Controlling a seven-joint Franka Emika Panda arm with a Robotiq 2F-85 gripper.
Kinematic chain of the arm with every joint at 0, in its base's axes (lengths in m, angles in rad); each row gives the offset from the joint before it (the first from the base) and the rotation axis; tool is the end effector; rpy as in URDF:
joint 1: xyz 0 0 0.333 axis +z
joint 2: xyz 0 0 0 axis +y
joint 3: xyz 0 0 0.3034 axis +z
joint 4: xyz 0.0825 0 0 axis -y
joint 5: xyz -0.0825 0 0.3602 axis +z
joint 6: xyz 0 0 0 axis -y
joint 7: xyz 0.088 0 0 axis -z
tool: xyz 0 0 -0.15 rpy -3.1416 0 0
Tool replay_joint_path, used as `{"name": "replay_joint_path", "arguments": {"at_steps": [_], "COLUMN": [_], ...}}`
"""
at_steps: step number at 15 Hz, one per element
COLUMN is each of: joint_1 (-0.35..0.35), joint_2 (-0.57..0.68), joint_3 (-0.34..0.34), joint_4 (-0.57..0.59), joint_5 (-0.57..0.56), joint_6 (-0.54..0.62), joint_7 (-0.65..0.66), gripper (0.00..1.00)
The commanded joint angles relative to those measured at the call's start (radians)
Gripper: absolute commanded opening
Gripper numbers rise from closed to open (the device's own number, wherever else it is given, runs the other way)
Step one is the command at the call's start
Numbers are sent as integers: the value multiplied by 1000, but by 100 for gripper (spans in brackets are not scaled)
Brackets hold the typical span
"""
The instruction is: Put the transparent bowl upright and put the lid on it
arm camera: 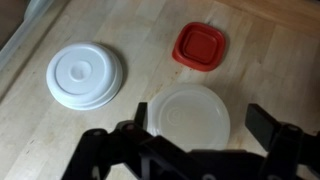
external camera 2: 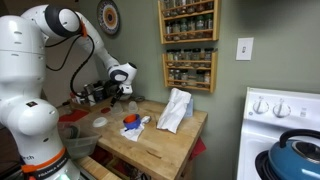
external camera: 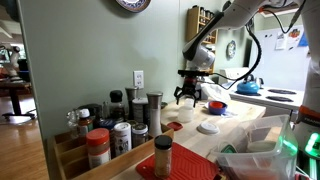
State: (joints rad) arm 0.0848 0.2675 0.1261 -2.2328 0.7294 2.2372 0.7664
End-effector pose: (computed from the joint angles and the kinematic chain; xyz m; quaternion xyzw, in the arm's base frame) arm 0.4804 0.1481 0.2090 -0.8162 0.4980 0.2349 0.1751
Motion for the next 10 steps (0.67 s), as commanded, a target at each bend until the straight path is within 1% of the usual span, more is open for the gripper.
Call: {"name": "replay_joint_path", "arguments": {"at_steps": [1,5,10], "joint_1": [22,32,27], "joint_2": [14,26,41], "joint_3": [-20,-31,-27], "joint_4": [-19,-26,-29], "joint_5": [2,-35,-31], "joint_6": [66,101,83], "joint_7": [-32,-11,-23], "gripper": [100,100,100]}}
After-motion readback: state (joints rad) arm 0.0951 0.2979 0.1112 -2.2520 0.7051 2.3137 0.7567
